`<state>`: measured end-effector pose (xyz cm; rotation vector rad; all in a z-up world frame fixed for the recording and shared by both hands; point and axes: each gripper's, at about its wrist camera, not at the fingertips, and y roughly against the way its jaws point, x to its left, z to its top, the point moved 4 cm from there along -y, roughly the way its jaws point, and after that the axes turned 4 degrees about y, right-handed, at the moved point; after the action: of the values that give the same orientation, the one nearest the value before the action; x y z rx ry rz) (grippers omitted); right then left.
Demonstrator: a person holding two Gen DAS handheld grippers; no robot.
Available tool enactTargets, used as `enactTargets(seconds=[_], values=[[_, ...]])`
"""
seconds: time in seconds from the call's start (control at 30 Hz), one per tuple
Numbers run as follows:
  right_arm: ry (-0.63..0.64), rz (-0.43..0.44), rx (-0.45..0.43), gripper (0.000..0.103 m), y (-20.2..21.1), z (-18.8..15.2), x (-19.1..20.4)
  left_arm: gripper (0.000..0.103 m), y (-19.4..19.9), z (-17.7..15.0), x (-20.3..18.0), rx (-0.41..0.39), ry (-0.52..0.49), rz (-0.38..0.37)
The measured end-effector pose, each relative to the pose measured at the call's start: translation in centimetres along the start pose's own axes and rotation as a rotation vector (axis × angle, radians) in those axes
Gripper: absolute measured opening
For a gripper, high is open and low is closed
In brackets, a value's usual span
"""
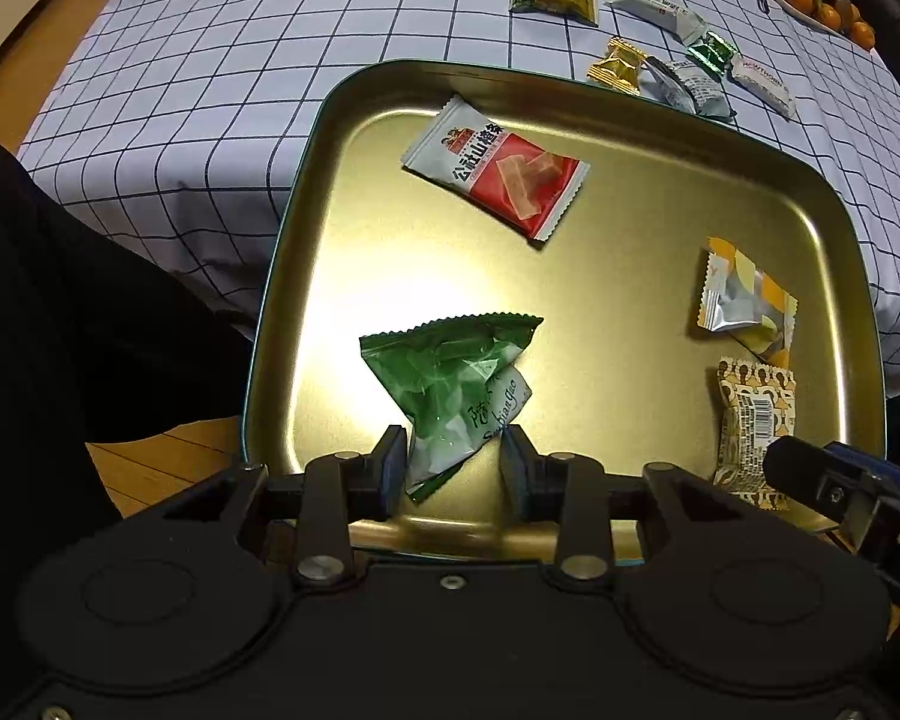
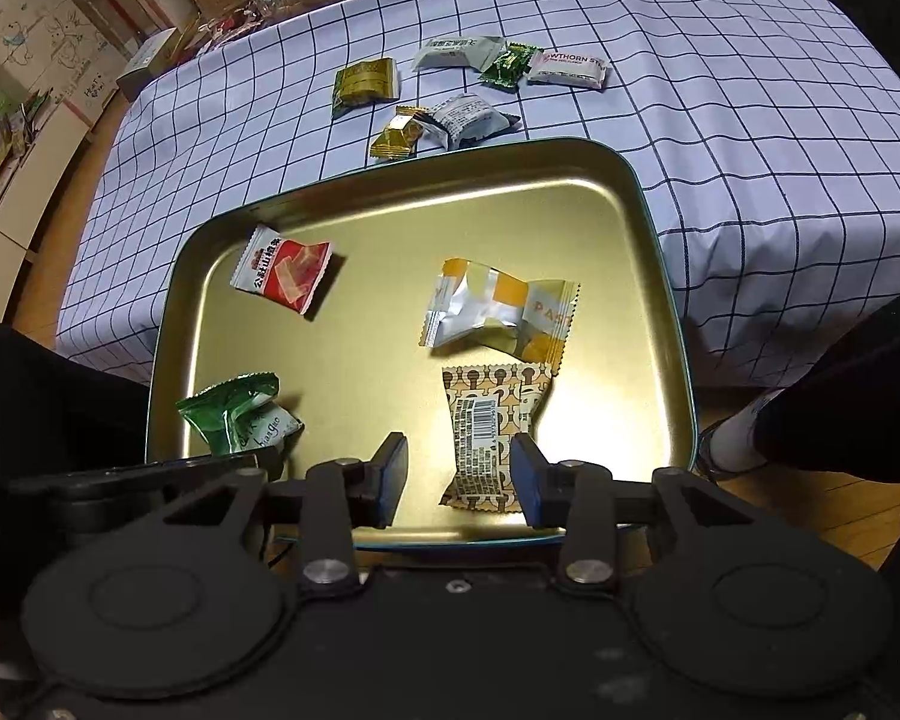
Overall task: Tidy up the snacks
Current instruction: 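Lower both packets into the gold tray and open both tools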
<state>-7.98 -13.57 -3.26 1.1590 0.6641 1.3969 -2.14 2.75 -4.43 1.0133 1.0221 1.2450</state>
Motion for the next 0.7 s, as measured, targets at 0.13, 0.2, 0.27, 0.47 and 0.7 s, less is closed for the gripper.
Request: enactTargets(seconds=[0.13, 0.2, 0.27, 0.47, 0.7], values=[[-0.003, 0.004, 0.006, 0.040, -0.1, 0.1, -0.2, 0.045, 0.2, 0.1, -0.1, -0.010, -0.003, -0.003], [-0.005, 0.007, 0.007, 0.040, -0.2, 0.1, -0.3, 0.045, 0.4, 0.2, -0.2, -0.018, -0.003, -0.008], [-0.005, 0.008, 0.007, 0.040, -0.1, 0.1, -0.2, 0.046, 0.6, 0.3, -0.2, -0.030, -0.005, -0.010], [-0.001, 0.010, 0.008, 0.040, -0.2, 0.1, -0.1, 0.056, 1.1, 0.6, -0.1, -0.066, 0.016, -0.024], [-0.005, 0.012, 0.008, 0.040, -0.1, 0.1, -0.1, 0.055, 1.2, 0.6, 0.0, -0.085, 0.016, 0.029]])
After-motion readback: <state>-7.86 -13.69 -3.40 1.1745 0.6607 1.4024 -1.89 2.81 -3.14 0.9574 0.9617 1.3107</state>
